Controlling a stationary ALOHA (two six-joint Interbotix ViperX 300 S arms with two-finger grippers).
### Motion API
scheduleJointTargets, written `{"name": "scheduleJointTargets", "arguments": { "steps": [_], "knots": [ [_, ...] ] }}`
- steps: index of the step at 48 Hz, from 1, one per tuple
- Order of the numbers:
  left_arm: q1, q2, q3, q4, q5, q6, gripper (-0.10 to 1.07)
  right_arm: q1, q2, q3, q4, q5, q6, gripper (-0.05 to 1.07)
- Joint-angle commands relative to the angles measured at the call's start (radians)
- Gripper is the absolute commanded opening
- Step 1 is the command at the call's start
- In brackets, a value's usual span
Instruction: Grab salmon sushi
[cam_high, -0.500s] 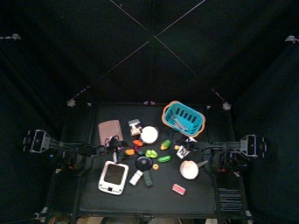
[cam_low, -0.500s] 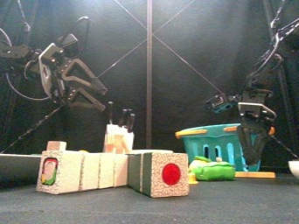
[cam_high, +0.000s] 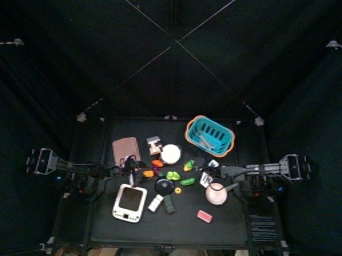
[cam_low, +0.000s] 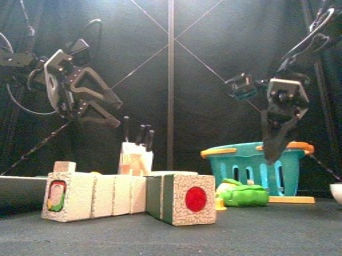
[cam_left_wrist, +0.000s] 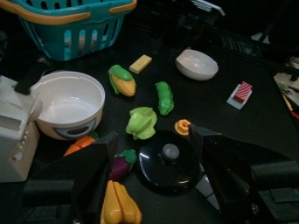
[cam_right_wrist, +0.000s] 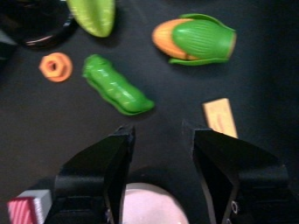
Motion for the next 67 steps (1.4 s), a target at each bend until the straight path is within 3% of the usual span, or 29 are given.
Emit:
{"name": "scheduleJointTargets", "arguments": {
  "steps": [1,11,22,41,67],
  "knots": [
    [-0.005,0.0,-0.008,0.002,-0.009,0.002,0.97,0.098,-0.029,-0.031,0.017,-0.005,0.0,0.83],
    [-0.006,0.0,-0.002,0.003,-0.008,0.002,0.97,0.334,-0.002,-0.037,0.067,-0.005,0.003,0.83],
    [-0.006,0.0,-0.002,0.002,-0.009,0.002,0.97,0.454,0.098,-0.095,0.241,-0.003,0.002,0.83],
    [-0.006,0.0,-0.005,0.002,-0.009,0.0,0.97,0.468,0.258,-0.176,0.327,0.094,0.0,0.83],
    [-0.006,0.0,-0.002,0.002,-0.008,0.0,0.97,0.466,0.288,-0.181,0.311,0.109,0.0,0.75]
  ]
}}
